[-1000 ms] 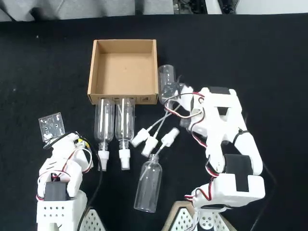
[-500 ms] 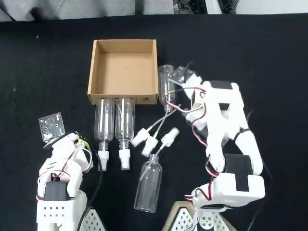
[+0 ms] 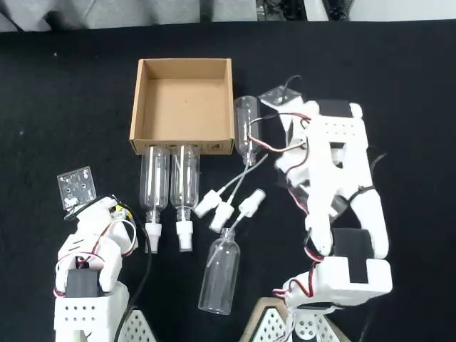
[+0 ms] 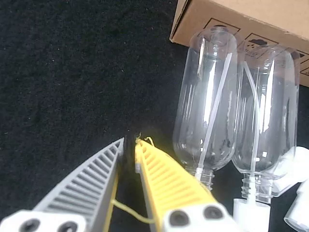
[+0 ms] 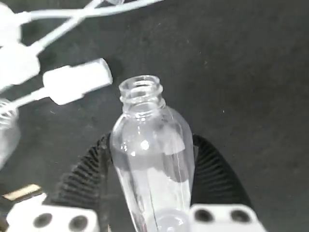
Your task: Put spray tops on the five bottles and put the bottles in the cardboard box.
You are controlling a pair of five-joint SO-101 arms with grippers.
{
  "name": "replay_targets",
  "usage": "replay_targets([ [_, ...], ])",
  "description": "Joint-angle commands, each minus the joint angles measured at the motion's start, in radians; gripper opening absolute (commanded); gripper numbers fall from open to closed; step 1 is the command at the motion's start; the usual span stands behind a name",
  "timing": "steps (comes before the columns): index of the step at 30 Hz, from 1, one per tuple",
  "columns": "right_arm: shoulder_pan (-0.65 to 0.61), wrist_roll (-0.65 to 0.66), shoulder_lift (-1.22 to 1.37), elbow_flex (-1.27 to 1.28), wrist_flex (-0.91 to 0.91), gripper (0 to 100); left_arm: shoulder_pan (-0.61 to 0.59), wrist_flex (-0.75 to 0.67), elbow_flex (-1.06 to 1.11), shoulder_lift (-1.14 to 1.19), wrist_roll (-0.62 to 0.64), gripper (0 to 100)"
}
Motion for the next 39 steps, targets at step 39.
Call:
replay_targets([
  [39,-0.318,-0.465,-0.625,0.067,0.058,7.8,-0.002,0.006,0.022,0.003,-0.002,3],
])
